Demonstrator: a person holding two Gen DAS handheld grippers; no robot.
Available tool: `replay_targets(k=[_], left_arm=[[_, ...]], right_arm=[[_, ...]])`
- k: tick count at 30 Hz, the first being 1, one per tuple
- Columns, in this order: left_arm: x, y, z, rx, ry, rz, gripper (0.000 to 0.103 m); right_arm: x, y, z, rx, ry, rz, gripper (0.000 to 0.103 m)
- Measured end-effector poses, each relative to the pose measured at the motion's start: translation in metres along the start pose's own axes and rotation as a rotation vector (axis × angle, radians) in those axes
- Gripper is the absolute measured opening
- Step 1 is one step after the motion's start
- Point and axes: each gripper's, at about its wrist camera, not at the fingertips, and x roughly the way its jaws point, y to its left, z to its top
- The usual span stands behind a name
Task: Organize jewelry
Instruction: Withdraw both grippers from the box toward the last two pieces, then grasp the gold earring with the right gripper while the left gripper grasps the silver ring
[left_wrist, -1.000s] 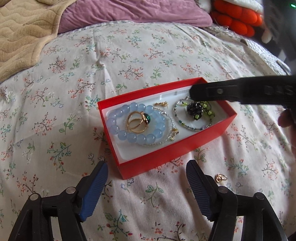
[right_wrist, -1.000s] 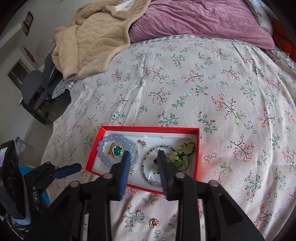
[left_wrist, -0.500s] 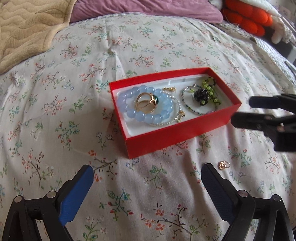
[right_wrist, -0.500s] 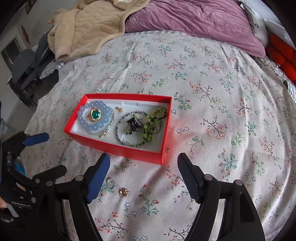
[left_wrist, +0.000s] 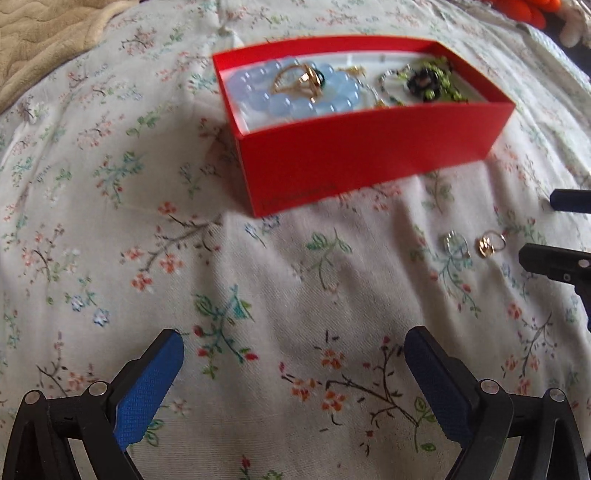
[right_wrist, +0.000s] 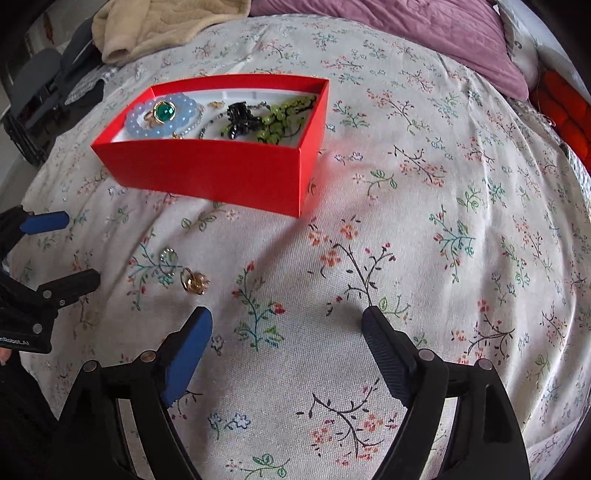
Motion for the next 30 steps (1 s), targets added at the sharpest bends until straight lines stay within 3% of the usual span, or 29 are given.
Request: replay_targets(k=[5,15,20,26,28,30], left_arm=[[0.0,-0.004,-0.005,0.026,-0.006,0.01,0.099],[-0.003,-0.007,-0.013,0.054,-0.016,0.009,0.099],[-0.005,-0.008,-0.013,0.056,-0.013,0.003,0.099],[-0.004,-0.006,-0.012,0.053,-0.014,-0.001,0.099],[-0.005,-0.005,-0.012,0.045,-0.019,-0.003,0.099],[-0.005,-0.005,-0.011,0.04,-0.025,-0.007,0.099]], right_arm=[[0.004,0.006,-0.008,-0.062,-0.03,-0.045,0.086],[0.009,0.025,-0.008,-0.089,-0.105,-0.039,0.088],[0.009,0.033,-0.006,-0.115,-0.131,-0.027,0.083],[0.009,0.05,-0.001,-0.182,-0.141,-0.009,0.057],[0.009,0.054,0.0,-0.192,-0.13,0.033,0.032],[0.009,0.06,0.001,-0.216,-0.125,0.045,0.019]])
